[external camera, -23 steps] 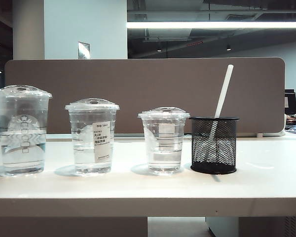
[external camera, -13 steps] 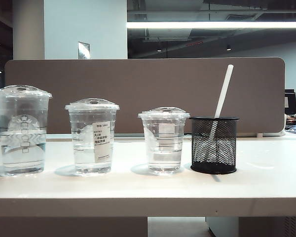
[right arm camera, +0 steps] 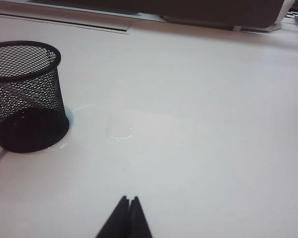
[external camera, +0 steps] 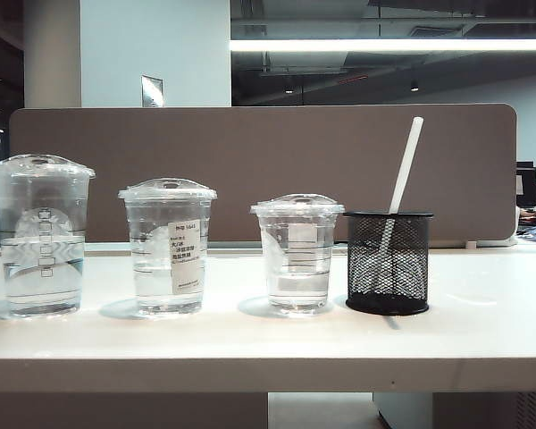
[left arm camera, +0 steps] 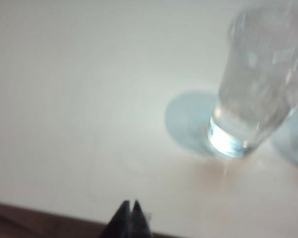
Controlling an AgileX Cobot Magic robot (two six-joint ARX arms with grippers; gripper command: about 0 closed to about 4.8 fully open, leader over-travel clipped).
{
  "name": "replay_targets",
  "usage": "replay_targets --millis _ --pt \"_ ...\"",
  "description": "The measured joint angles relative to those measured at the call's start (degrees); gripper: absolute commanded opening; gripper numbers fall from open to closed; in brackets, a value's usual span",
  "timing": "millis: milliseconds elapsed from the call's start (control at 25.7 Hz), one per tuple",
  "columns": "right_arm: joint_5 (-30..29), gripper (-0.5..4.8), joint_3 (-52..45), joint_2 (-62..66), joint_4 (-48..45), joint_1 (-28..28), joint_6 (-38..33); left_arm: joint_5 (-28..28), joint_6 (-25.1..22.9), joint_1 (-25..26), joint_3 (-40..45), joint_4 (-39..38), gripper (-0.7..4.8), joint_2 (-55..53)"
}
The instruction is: Pick up the straw and insert it into the medium coffee cup.
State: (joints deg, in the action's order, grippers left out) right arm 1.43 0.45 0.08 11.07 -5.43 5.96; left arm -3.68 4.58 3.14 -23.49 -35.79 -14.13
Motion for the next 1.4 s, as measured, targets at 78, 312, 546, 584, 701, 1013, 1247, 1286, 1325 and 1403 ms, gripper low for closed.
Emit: replay_targets --millis 78,312,546,584,701,1013,1247,1286,1325,1403 --pt "0.0 -0.01 0.0 0.0 0.0 0.0 0.0 0.02 0.0 0.0 -2.01 0.81 -0.04 -1.33" --pt "0.0 -0.01 0.0 0.0 0.02 0.0 0.0 0.0 -0.04 0.02 -12.11 0.46 -0.04 -2.89" --pt "0.0 -0.01 0.0 0.0 0.02 0.0 0.0 0.57 0.22 -2.67 -24.11 -6.51 -0.04 -3.45" --pt "0.0 -0.01 0.0 0.0 0.02 0.0 0.0 2.21 0.2 -3.82 -27.1 -9.86 -0.04 -3.39" --pt "0.0 -0.01 0.0 0.0 0.02 0.0 0.0 12.52 -0.04 -10.54 -36.87 -26.77 -0.04 -3.26" --pt "0.0 -0.01 0.0 0.0 0.02 0.0 0.0 21.31 0.2 -15.02 -42.75 -37.9 -0.04 -1.81" --pt "0.0 -0.01 0.0 0.0 0.02 0.0 0.0 21.51 0.2 -14.99 -42.77 -37.88 -0.04 -1.81" --pt "0.0 -0.01 0.0 0.0 0.02 0.0 0.0 21.51 0.2 -14.99 -42.77 -37.88 -0.04 -1.81" --pt "0.0 -0.01 0.0 0.0 0.02 0.0 0.0 21.51 0.2 -14.99 -42.77 -37.88 -0.04 -1.81" --pt "0.0 -0.01 0.0 0.0 0.02 0.0 0.0 21.51 0.2 -14.99 -42.77 -37.88 -0.04 -1.81"
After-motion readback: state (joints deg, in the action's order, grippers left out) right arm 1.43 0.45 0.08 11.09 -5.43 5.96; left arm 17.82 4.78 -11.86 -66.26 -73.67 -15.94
